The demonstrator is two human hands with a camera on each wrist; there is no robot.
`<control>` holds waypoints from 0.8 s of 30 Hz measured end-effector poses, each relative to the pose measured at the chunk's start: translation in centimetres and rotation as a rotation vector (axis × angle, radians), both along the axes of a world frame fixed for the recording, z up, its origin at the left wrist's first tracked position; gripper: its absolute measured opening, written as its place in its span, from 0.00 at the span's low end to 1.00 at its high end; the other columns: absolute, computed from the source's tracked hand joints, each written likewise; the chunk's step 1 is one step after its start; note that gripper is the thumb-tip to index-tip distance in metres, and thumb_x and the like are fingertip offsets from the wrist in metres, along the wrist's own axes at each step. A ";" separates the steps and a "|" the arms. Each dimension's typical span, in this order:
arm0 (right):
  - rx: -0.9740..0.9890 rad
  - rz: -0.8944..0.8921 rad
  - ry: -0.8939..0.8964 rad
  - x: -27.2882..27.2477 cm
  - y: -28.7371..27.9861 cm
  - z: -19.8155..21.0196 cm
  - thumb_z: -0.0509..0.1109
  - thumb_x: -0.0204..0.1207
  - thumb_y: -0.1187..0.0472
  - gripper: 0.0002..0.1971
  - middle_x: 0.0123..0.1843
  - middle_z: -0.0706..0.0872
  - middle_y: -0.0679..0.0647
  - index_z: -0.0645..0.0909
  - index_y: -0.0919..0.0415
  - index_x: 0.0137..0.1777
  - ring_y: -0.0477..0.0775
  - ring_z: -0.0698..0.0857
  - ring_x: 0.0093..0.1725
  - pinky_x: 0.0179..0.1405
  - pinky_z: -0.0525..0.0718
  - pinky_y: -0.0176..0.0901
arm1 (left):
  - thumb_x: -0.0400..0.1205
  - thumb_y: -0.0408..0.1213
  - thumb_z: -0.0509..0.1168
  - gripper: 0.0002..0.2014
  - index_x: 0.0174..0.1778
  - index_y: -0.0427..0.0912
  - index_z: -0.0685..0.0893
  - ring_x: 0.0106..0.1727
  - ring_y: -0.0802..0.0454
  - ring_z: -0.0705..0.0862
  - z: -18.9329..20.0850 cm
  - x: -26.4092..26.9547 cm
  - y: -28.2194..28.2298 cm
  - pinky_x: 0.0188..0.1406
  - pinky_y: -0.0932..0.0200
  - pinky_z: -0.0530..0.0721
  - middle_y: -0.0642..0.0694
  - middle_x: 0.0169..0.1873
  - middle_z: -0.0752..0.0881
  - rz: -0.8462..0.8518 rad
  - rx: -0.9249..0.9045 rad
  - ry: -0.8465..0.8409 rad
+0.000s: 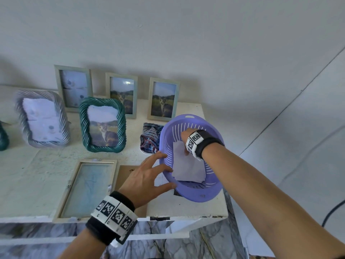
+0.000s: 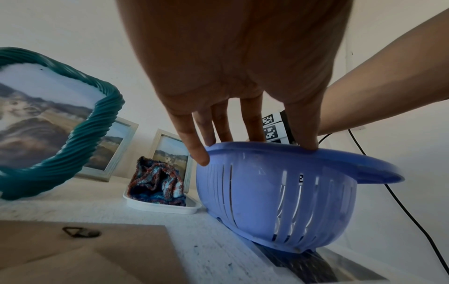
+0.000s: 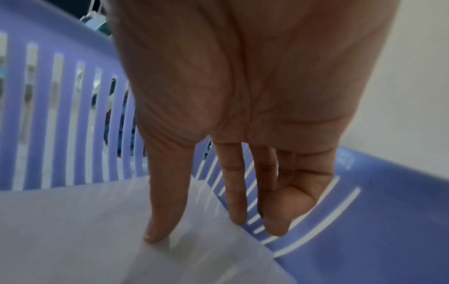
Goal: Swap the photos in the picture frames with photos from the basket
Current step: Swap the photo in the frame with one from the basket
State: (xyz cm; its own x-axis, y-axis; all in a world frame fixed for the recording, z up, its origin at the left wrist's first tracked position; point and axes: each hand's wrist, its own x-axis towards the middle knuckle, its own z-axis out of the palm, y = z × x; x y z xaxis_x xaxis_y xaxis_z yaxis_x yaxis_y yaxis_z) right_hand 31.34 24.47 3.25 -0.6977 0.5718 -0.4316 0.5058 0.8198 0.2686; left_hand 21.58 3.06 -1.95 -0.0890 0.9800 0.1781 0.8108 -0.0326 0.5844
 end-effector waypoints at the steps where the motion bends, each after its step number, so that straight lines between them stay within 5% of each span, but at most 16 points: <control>1: -0.011 -0.018 -0.019 -0.1 0.0 0.0 0.78 0.72 0.59 0.17 0.55 0.85 0.54 0.83 0.61 0.60 0.58 0.85 0.56 0.51 0.82 0.45 | 0.74 0.72 0.60 0.27 0.60 0.59 0.84 0.78 0.57 0.69 0.0 0.0 0.0 0.60 0.48 0.84 0.58 0.77 0.68 -0.001 -0.003 0.000; 4: -0.032 -0.085 -0.005 -0.6 0.4 0.0 0.84 0.64 0.56 0.20 0.50 0.88 0.53 0.86 0.61 0.55 0.56 0.85 0.44 0.47 0.88 0.48 | 0.75 0.71 0.61 0.26 0.60 0.58 0.84 0.79 0.57 0.68 0.0 0.0 -0.1 0.61 0.48 0.84 0.58 0.77 0.68 -0.004 -0.003 0.003; 9: -0.035 -0.129 0.022 -0.4 0.9 -0.9 0.83 0.65 0.58 0.23 0.56 0.87 0.56 0.83 0.62 0.59 0.60 0.86 0.53 0.51 0.88 0.53 | 0.74 0.71 0.60 0.28 0.61 0.57 0.84 0.79 0.57 0.67 0.3 0.2 0.0 0.63 0.49 0.83 0.57 0.77 0.68 0.000 -0.015 0.012; 17: 0.006 -0.146 0.116 -0.5 2.6 0.0 0.72 0.74 0.63 0.05 0.42 0.84 0.53 0.81 0.57 0.49 0.58 0.81 0.41 0.43 0.83 0.46 | 0.73 0.71 0.60 0.28 0.60 0.57 0.84 0.78 0.56 0.69 0.5 0.1 0.2 0.62 0.50 0.83 0.57 0.77 0.69 -0.002 -0.019 0.018; 20: -0.221 -0.252 0.344 0.1 3.7 2.2 0.66 0.76 0.69 0.09 0.50 0.82 0.50 0.84 0.60 0.52 0.56 0.82 0.47 0.47 0.81 0.42 | 0.73 0.74 0.57 0.31 0.60 0.57 0.84 0.76 0.56 0.70 0.4 0.0 0.2 0.62 0.50 0.83 0.57 0.76 0.69 -0.015 -0.011 0.008; 22: -0.339 -0.338 0.549 1.3 3.7 4.5 0.65 0.77 0.71 0.09 0.45 0.80 0.51 0.83 0.59 0.50 0.54 0.81 0.42 0.40 0.82 0.40 | 0.73 0.73 0.57 0.30 0.60 0.57 0.84 0.73 0.57 0.73 0.7 -0.1 0.3 0.62 0.51 0.83 0.58 0.75 0.70 -0.002 -0.007 -0.048; 24: -0.406 -0.385 0.717 2.9 3.1 6.9 0.65 0.77 0.71 0.08 0.40 0.83 0.56 0.82 0.58 0.48 0.63 0.85 0.40 0.38 0.89 0.50 | 0.74 0.68 0.60 0.27 0.60 0.55 0.85 0.69 0.59 0.77 1.3 -0.4 0.4 0.62 0.54 0.83 0.57 0.72 0.73 0.041 0.049 -0.143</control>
State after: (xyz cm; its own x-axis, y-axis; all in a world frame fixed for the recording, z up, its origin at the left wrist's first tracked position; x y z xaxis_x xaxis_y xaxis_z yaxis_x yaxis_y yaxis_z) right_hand 34.24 27.59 10.12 -0.6688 0.7196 -0.1868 0.6988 0.5226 -0.4884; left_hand 21.16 3.43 -0.63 -0.1567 0.9653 0.2087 0.7206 -0.0328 0.6926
